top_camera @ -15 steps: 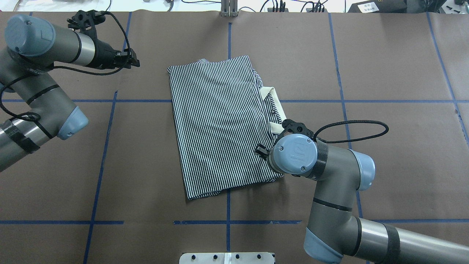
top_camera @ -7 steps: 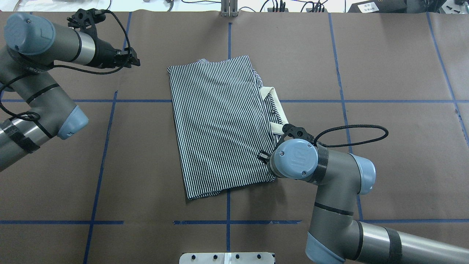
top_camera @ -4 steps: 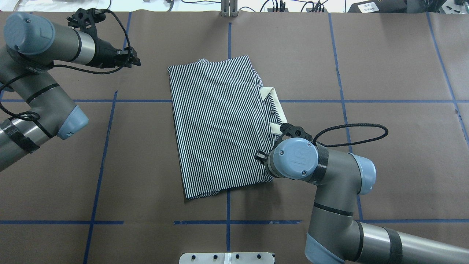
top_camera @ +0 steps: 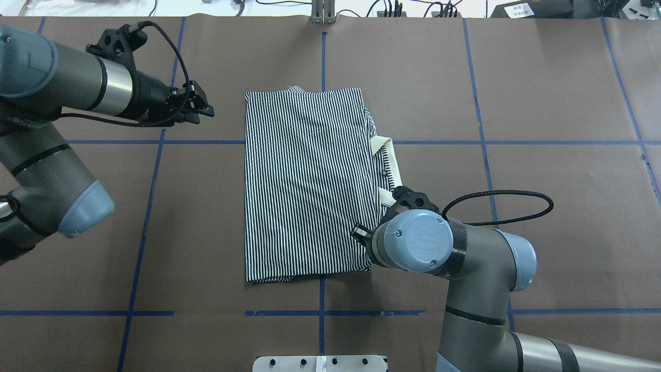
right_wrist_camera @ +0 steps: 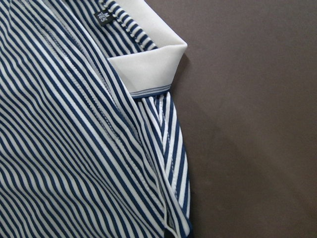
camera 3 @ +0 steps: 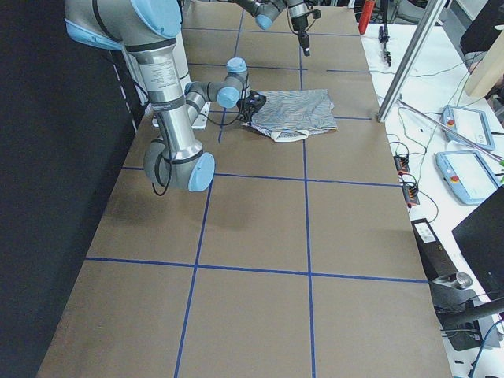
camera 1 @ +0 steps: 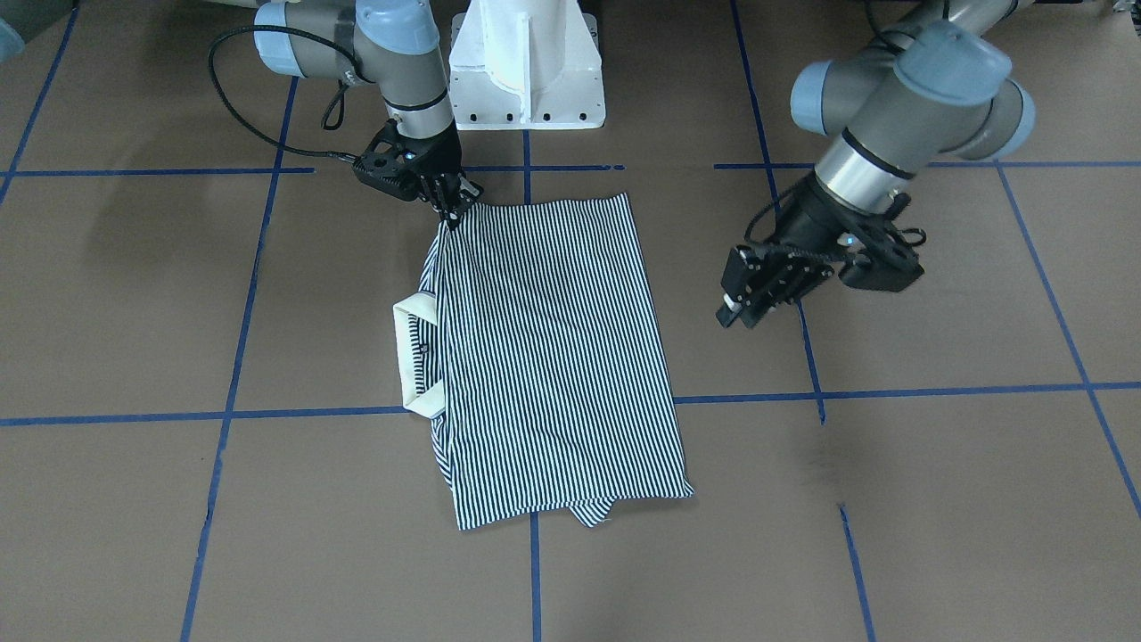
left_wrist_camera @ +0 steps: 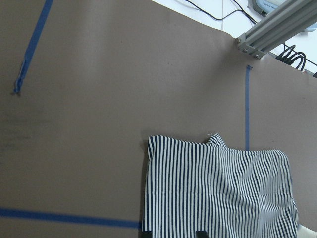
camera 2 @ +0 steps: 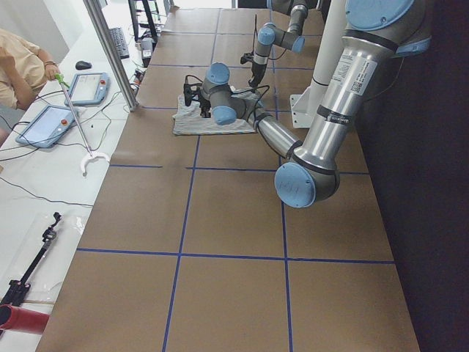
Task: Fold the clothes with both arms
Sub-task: 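Lower the left gripper to the shirt edge nearest the robot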
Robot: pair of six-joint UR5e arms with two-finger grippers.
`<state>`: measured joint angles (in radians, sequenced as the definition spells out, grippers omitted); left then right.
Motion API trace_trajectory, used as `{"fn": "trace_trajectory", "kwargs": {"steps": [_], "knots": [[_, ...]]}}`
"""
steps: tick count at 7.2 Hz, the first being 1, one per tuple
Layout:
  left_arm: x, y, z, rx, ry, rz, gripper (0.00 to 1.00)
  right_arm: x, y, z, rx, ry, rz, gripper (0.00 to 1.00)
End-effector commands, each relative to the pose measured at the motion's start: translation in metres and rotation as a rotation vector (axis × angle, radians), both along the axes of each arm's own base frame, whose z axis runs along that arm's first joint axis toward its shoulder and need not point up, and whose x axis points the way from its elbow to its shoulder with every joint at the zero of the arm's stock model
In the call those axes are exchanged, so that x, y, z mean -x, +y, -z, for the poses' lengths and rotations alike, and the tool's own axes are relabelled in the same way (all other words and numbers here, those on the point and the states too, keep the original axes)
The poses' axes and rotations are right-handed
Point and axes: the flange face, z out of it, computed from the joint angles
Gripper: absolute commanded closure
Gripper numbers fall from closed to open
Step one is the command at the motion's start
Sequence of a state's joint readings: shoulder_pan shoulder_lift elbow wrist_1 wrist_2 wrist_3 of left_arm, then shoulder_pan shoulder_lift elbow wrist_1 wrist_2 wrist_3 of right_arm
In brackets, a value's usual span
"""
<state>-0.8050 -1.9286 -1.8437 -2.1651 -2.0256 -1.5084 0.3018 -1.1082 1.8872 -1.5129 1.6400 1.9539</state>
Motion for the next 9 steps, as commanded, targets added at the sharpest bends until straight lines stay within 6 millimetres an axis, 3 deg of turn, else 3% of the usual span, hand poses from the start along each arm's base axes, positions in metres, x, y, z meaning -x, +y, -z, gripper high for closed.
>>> {"fn": "trace_trajectory", "kwargs": {"steps": [1, 2, 3, 6, 9], "knots": [[-0.038, 0.092, 0.015, 0.153, 0.074, -0.035, 0.54, -0.007, 0.021, 0.013, 0.02, 0.02, -0.009, 1.0], [-0.081, 0.128, 0.009, 0.178, 0.048, -0.002, 0.53, -0.006, 0.024, 0.009, 0.022, 0.027, -0.005, 1.0], [-0.111, 0.156, -0.002, 0.202, -0.024, 0.006, 0.53, -0.005, 0.025, 0.008, 0.021, 0.029, -0.002, 1.0], [-0.17, 0.22, -0.028, 0.27, -0.169, -0.055, 0.5, -0.004, 0.026, 0.009, 0.021, 0.029, 0.001, 1.0], [-0.174, 0.229, -0.036, 0.278, -0.2, -0.067, 0.51, -0.004, 0.026, 0.007, 0.021, 0.031, 0.002, 1.0]]}}
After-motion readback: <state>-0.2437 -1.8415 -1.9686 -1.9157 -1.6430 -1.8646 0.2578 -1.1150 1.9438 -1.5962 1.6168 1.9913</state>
